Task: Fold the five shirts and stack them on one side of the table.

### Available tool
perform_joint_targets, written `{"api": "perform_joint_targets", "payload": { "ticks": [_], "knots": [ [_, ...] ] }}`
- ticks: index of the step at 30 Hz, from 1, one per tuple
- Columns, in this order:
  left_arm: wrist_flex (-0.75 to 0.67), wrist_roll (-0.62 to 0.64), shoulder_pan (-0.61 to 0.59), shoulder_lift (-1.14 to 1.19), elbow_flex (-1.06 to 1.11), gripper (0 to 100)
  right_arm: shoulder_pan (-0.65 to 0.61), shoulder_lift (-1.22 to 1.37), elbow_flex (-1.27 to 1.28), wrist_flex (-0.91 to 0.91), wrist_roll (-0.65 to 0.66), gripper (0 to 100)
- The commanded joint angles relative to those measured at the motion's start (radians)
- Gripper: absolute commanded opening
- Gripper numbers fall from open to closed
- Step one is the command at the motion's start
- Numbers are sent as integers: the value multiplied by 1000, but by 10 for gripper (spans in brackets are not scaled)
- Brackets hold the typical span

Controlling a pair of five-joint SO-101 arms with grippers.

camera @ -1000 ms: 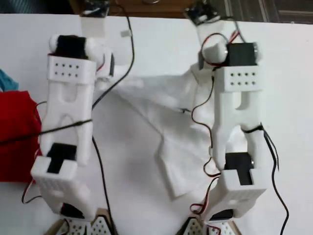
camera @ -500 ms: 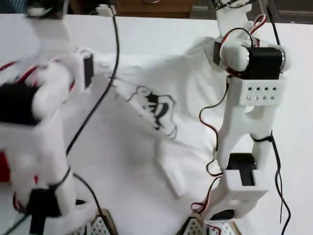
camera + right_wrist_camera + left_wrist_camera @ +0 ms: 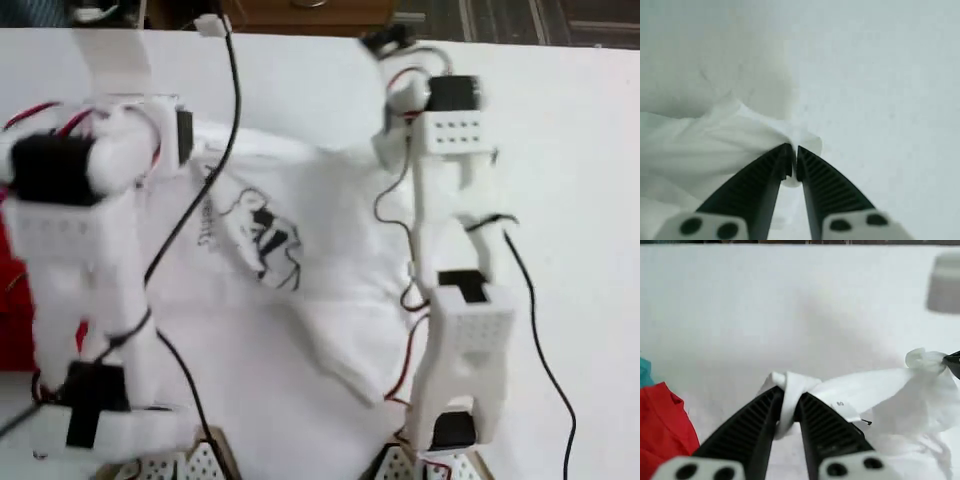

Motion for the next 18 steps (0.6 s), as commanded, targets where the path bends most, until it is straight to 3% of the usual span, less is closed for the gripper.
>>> {"api": "perform_joint_targets", "payload": {
  "ticks": [1, 4, 11, 18],
  "knots": [
    [11, -6, -17, 69, 4, 23, -28, 110, -8, -31, 17, 23],
    [2, -6, -14, 135, 5, 23, -39, 214, -8, -27, 72, 42],
    [0, -5, -12, 236, 4, 23, 21, 249, -35, -18, 115, 236],
    [0, -2, 9, 292, 2, 23, 134, 186, -198, 107, 115, 248]
  ]
}}
